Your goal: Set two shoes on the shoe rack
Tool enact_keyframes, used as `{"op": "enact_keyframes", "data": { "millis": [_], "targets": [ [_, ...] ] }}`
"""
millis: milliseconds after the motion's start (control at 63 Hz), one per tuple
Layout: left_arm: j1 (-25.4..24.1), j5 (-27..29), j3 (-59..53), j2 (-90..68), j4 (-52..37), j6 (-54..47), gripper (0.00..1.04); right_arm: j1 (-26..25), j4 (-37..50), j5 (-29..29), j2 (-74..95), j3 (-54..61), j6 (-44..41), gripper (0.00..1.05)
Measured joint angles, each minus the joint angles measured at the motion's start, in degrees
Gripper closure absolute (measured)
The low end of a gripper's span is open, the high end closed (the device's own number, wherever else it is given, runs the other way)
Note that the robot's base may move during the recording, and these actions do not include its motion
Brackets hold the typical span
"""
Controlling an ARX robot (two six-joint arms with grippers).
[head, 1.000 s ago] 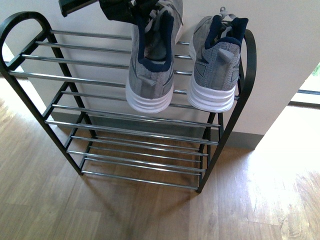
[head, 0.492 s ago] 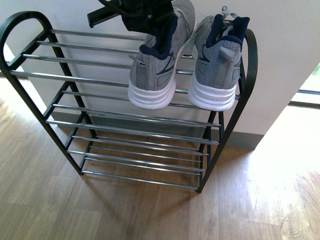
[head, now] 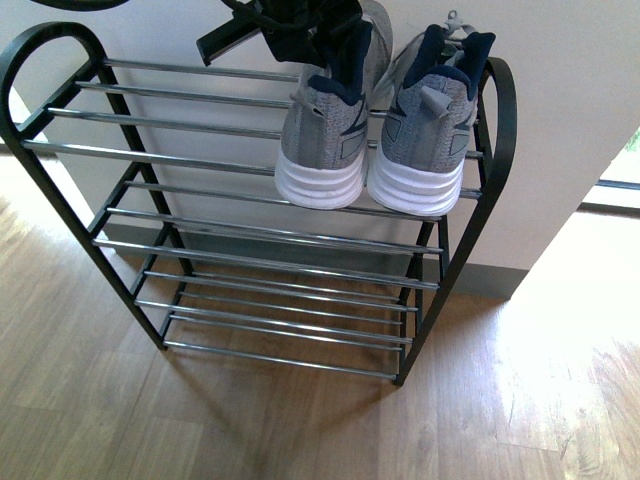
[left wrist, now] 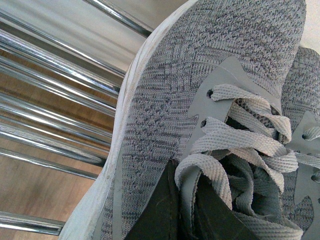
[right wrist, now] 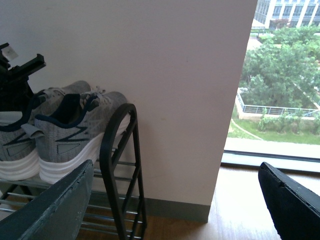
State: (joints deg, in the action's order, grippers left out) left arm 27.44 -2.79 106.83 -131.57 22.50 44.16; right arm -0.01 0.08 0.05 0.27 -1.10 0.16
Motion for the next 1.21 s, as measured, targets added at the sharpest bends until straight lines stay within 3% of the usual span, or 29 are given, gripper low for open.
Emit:
{"op": "enact_keyframes", "data": {
  "millis": [175, 270, 461, 492, 572, 746, 810, 889, 1000, 1207],
  "targets": [
    [0.2, -2.9, -1.4, 0.7, -2.9, 0.2, 0.64, 0.0, 0.0, 0.0, 0.0, 0.0, 0.0, 0.09],
    [0.1, -4.9, -5.3, 4.5, -3.9, 0.7, 0.41, 0.0, 0.0, 0.0, 0.0, 0.0, 0.0, 0.09],
    [-0.2, -5.9, -11.1, 13.5, -2.3, 1.4, 0.09, 0.0, 0.0, 0.0, 0.0, 0.0, 0.0, 0.09],
    [-0.4, -5.6, -12.1, 15.1, -1.8, 1.1, 0.08, 0.0, 0.0, 0.0, 0.0, 0.0, 0.0, 0.09],
    [-1.2, -3.1, -15.8, 20.0, -1.0, -1.1, 0.09, 0.0, 0.0, 0.0, 0.0, 0.0, 0.0, 0.09],
    [-5.7, 14.0, -30.6, 32.3, -7.1, -14.5, 0.09, 0.0, 0.0, 0.0, 0.0, 0.0, 0.0, 0.09],
    [-7.4, 19.7, -38.9, 37.2, -20.6, -22.0, 0.16, 0.0, 0.0, 0.0, 0.0, 0.0, 0.0, 0.09],
    [-9.9, 19.9, -51.7, 43.2, -44.2, -32.9, 0.30, 0.0, 0.0, 0.0, 0.0, 0.0, 0.0, 0.09],
    [-12.2, 18.0, -64.6, 48.9, -62.3, -39.3, 0.48, 0.0, 0.0, 0.0, 0.0, 0.0, 0.0, 0.09],
    [-15.9, 13.8, -79.9, 56.6, -70.1, -42.9, 0.86, 0.0, 0.0, 0.0, 0.0, 0.0, 0.0, 0.09]
  ]
}}
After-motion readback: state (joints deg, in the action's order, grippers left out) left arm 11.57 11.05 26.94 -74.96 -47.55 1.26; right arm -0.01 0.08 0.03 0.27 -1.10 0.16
